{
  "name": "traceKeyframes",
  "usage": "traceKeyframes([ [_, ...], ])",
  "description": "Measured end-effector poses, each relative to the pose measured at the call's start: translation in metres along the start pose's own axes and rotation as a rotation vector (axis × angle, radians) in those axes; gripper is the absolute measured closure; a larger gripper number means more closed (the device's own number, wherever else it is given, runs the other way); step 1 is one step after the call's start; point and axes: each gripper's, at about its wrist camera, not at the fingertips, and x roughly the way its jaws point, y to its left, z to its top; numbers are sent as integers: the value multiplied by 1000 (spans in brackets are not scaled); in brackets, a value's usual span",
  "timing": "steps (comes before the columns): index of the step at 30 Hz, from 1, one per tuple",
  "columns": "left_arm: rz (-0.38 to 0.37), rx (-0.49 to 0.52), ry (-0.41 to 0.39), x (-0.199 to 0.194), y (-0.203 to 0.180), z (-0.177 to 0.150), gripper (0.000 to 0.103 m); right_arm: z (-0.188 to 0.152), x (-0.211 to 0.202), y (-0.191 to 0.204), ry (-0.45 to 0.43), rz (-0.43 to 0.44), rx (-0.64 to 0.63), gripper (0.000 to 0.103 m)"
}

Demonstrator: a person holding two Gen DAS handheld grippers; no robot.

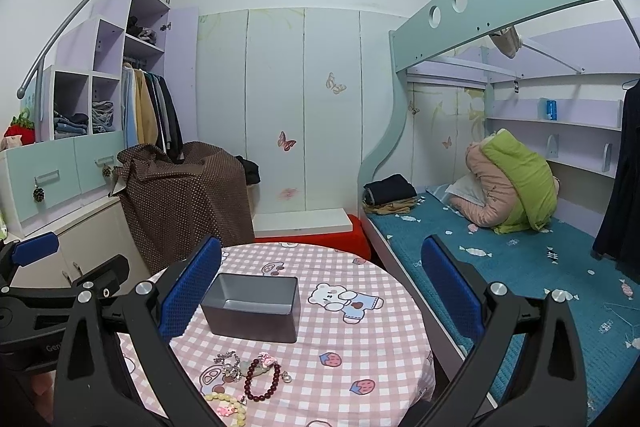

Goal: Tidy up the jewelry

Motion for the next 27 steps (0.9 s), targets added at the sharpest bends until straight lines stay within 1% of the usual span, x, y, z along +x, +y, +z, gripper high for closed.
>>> traceKeyframes([
  [5, -1, -3, 1, -2, 6, -2, 5, -1, 2, 1, -4, 6, -5, 7],
  [6, -1, 3, 4, 3, -6, 4, 5, -2, 1, 1, -3, 6, -5, 7],
  [27, -2, 4, 1, 3, -4, 6, 5, -1, 0, 1, -2, 7, -6, 7],
])
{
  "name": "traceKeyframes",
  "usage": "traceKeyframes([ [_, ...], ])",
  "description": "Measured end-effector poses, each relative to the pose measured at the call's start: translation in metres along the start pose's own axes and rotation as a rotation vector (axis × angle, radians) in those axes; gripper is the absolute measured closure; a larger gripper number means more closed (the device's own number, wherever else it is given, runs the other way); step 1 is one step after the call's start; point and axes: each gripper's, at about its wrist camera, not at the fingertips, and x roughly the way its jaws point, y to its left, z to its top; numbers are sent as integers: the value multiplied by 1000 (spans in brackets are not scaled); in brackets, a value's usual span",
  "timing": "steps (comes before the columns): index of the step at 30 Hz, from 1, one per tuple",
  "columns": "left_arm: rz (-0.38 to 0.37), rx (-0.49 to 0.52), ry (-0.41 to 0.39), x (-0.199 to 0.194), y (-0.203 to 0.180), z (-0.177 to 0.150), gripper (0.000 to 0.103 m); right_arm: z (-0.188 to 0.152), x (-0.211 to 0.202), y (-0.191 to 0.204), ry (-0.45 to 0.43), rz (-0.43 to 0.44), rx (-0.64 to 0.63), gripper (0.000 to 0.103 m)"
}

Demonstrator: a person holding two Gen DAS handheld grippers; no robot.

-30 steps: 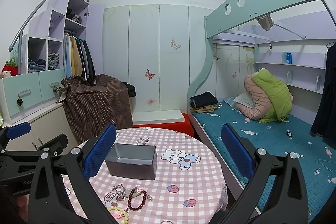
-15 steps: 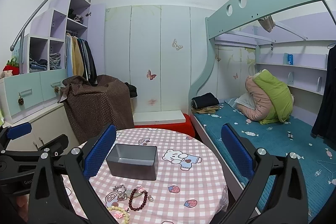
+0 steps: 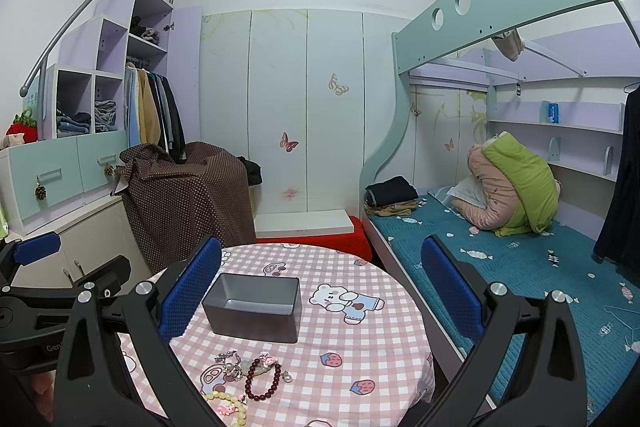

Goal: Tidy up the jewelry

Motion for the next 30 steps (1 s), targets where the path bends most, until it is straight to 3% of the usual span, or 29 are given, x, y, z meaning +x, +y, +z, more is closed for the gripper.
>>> traceKeyframes([
  [21, -10, -1, 15, 3, 0, -1, 5, -2, 8, -1, 50, 16, 7, 7],
  [30, -49, 3, 108, 34, 6, -18, 5, -22, 36, -2, 163, 32, 15, 7],
])
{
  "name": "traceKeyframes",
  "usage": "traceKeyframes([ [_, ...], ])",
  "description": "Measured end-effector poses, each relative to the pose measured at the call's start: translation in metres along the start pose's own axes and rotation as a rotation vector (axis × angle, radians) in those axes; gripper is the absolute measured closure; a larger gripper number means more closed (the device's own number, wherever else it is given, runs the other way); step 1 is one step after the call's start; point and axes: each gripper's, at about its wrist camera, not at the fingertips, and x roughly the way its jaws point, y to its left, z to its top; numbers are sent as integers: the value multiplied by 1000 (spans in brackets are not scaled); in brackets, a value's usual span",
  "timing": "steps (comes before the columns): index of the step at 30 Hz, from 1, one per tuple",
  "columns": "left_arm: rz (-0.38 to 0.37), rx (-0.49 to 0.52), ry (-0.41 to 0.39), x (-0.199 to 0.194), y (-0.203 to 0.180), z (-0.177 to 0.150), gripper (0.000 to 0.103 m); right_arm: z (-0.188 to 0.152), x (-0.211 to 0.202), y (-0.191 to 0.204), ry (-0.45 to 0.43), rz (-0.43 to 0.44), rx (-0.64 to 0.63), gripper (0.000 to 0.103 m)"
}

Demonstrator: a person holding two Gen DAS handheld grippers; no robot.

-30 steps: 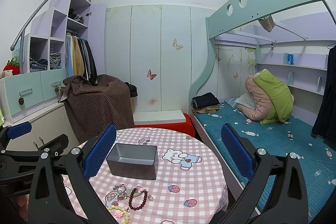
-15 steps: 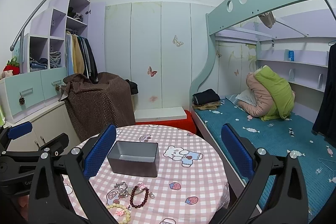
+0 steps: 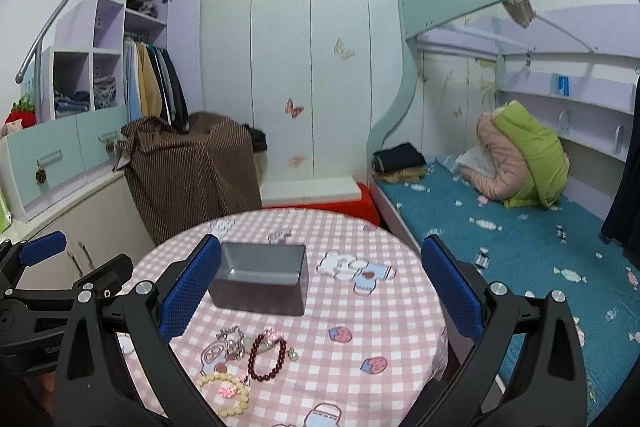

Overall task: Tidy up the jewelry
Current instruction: 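Lower the right gripper over the dark red bead bracelet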

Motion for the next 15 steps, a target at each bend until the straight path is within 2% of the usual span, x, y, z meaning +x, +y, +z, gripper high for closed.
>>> traceKeyframes([
  [6, -17, 5, 100, 35, 6, -18, 5, -25, 36, -3, 134, 18, 16, 7],
  [15, -56, -3, 253, 94, 10, -56, 5, -64, 79, -1, 305, -19, 5, 7],
])
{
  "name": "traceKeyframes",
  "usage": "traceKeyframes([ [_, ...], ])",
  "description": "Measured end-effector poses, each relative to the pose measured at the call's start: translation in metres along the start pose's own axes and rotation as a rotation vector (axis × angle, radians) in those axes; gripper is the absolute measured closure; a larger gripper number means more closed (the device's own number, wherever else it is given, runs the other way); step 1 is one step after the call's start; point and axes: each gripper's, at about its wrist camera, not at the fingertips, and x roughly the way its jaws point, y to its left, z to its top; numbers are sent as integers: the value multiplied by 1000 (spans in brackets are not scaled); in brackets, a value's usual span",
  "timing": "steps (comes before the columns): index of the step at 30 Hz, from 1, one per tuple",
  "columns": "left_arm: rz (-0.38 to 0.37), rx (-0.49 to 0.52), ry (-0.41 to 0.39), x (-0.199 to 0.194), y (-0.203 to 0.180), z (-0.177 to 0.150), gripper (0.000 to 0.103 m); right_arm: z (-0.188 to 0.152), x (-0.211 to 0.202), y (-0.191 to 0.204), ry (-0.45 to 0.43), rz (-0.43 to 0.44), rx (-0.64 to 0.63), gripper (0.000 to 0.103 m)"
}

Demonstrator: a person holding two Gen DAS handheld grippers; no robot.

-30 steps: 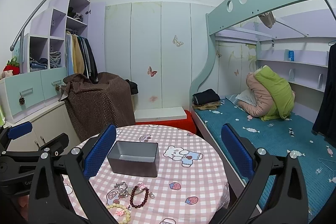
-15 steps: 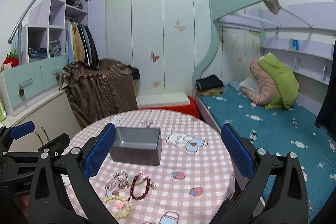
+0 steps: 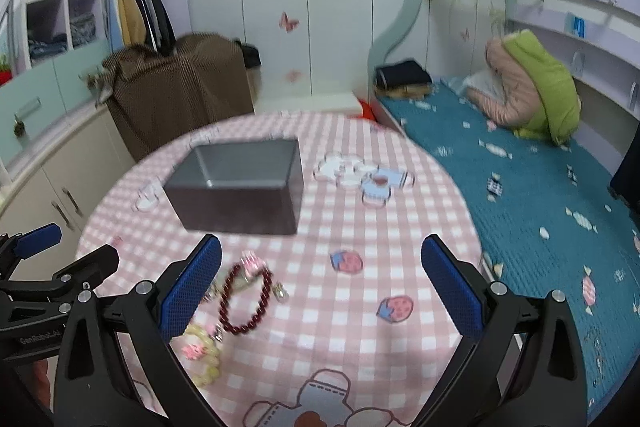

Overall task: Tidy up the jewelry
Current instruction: 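Lower the right gripper over the dark red bead bracelet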

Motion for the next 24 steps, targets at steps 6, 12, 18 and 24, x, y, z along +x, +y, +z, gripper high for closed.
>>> traceKeyframes([
  [6, 26, 8, 50, 27, 5, -9, 5, -11, 26, 7, 65, 9, -18, 7],
  [12, 35, 6, 81, 42, 15, -14, 5, -21, 46, 14, 124, 14, -19, 9],
  [18, 21, -5, 94, 51, 24, -17, 5, -27, 62, 18, 200, 42, -9, 32],
  [24, 12, -24, 104, 58, 30, -16, 5, -33, 70, 29, 234, 70, -38, 51],
])
